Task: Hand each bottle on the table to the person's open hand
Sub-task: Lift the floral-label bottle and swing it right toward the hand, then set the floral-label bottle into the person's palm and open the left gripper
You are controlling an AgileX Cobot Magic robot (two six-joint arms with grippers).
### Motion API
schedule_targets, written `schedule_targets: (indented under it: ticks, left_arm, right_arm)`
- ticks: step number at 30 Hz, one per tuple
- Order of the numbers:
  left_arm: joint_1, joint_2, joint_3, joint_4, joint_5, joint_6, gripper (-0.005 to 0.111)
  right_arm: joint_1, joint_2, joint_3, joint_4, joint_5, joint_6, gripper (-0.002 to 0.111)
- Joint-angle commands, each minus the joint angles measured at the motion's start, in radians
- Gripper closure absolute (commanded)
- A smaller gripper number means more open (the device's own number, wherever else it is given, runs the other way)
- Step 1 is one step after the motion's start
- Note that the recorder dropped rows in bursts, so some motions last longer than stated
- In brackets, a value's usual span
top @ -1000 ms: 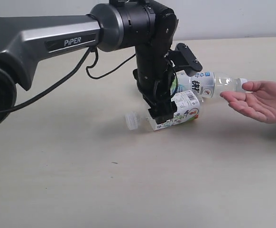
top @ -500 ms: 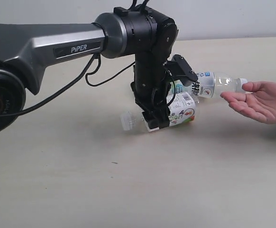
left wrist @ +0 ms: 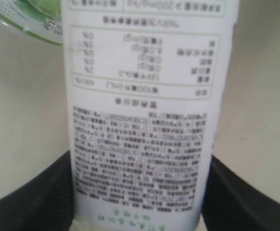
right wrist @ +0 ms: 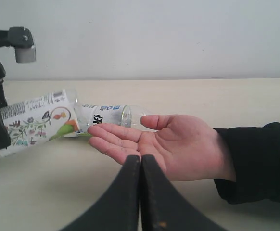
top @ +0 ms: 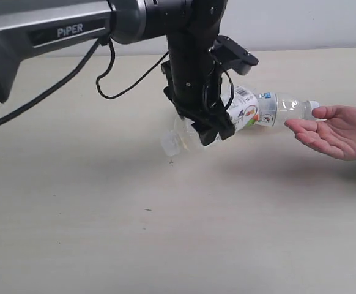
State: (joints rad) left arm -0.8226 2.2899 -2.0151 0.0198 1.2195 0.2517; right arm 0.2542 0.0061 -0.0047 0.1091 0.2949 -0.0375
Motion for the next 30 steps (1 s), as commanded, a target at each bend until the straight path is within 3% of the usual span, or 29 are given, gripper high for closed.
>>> schedule_targets:
  ticks: [1, 6, 13, 21, 30]
  left_arm:
    - [-0.008, -0.07, -0.007, -0.107, 0.002, -0.055, 0.107]
    - [-0.037, -0.126, -0.007, -0.173, 0.002, -0.145, 0.107]
    - [-0.095, -0.149, -0.007, -0.284, -0.014, -0.424, 0.107]
    - [-0.138, -0.149, -0.007, -0.511, -0.313, -0.559, 0.107]
    - [-0.144, -0.109, -0.007, -0.602, -0.465, -0.774, 0.107]
  right_arm:
    - [0.002, -0.006, 0.005, -0.002, -0.008, -0.001, 0.108]
    - [0.002, -0.006, 0.005, -0.002, -0.008, -0.001, 0.108]
    - [0.002, -0.006, 0.005, -0.002, -0.008, -0.001, 0.108]
    - [0.002, -0.006, 0.005, -0.002, -0.008, -0.001, 0.108]
    - [0.002, -0.006, 0.005, -0.002, -0.008, -0.001, 0.108]
